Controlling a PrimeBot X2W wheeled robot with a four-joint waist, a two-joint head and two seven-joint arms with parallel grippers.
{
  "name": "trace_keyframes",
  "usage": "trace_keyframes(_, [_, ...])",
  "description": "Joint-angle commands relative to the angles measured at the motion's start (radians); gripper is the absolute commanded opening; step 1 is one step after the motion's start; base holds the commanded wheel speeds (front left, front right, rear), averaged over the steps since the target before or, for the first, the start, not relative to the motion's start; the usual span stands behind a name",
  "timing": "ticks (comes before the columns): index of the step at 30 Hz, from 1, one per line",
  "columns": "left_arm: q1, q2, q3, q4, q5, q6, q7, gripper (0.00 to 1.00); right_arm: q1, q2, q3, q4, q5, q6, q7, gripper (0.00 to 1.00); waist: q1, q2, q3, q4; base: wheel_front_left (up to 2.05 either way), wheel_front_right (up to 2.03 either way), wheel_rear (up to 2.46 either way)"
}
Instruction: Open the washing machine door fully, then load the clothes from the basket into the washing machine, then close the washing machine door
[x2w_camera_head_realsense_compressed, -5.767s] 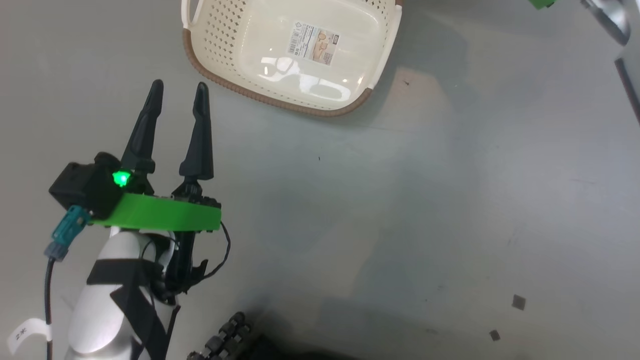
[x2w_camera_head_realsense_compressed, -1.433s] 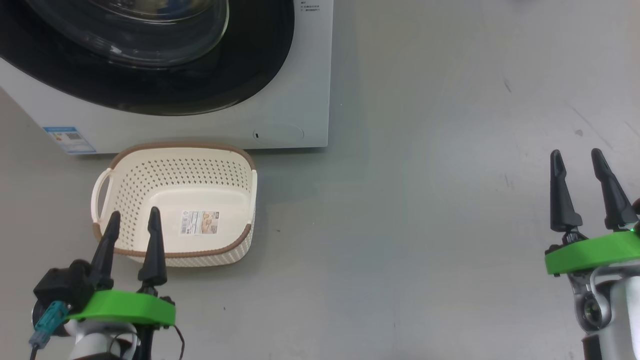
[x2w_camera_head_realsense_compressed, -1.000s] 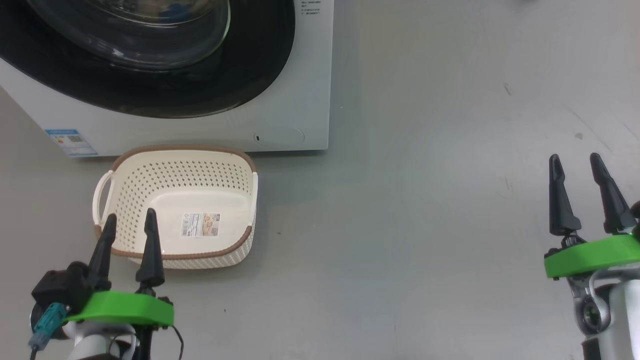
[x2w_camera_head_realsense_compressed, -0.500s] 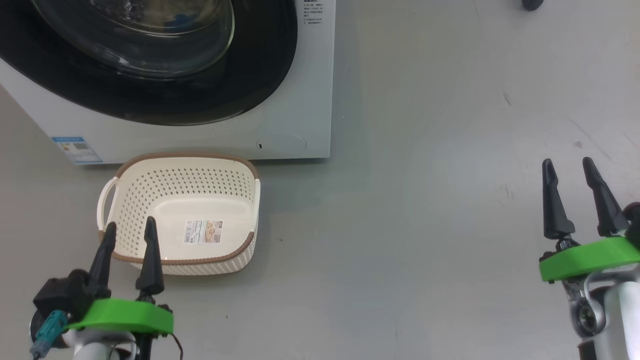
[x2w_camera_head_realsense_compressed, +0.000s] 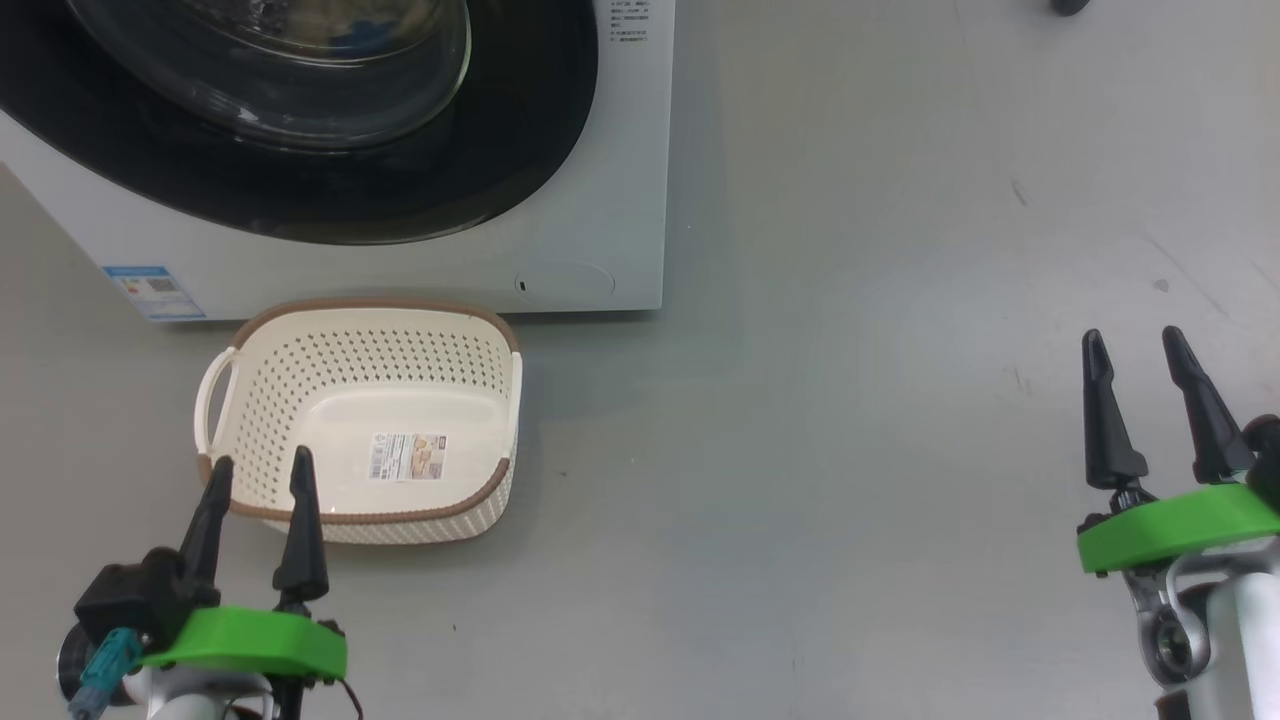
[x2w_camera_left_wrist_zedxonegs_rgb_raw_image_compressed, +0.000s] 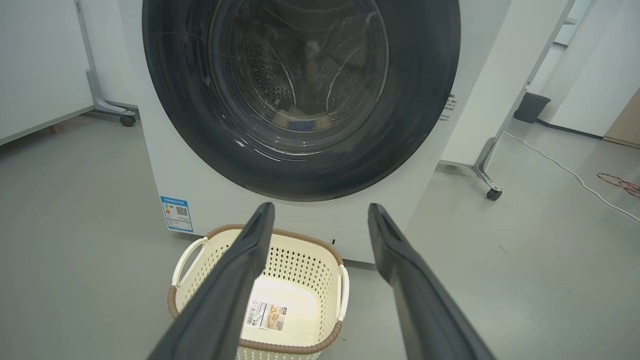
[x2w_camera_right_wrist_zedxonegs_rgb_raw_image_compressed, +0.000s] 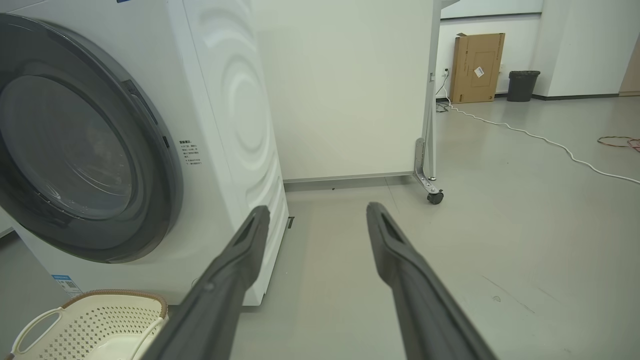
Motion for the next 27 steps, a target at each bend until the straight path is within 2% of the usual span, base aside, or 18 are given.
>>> trace_keyframes(1, [-0.03,0.017,0.037,-0.034,0.021,0.001,-0.007,1.0,-0.025,-0.001,0.021,-0.033,-0.004,-0.003,-0.002,1.0,0.0,0.0,0.002,0.001,0.0,0.0,0.0])
trace_keyframes(26, [-0.027,0.004,0.075,-0.044,0.001,0.001,-0.007,1.0,-0.024,-0.001,0.026,-0.037,-0.004,-0.003,-0.002,1.0,0.0,0.0,0.009,-0.003,0.0,0.0,0.0])
trace_keyframes(27, [0.0,-0.012,0.036,-0.008,0.004,0.0,0.0,0.0,0.0,0.0,0.003,0.002,0.0,0.0,0.0,0.0,0.0,0.0,0.009,-0.003,0.0,0.0,0.0])
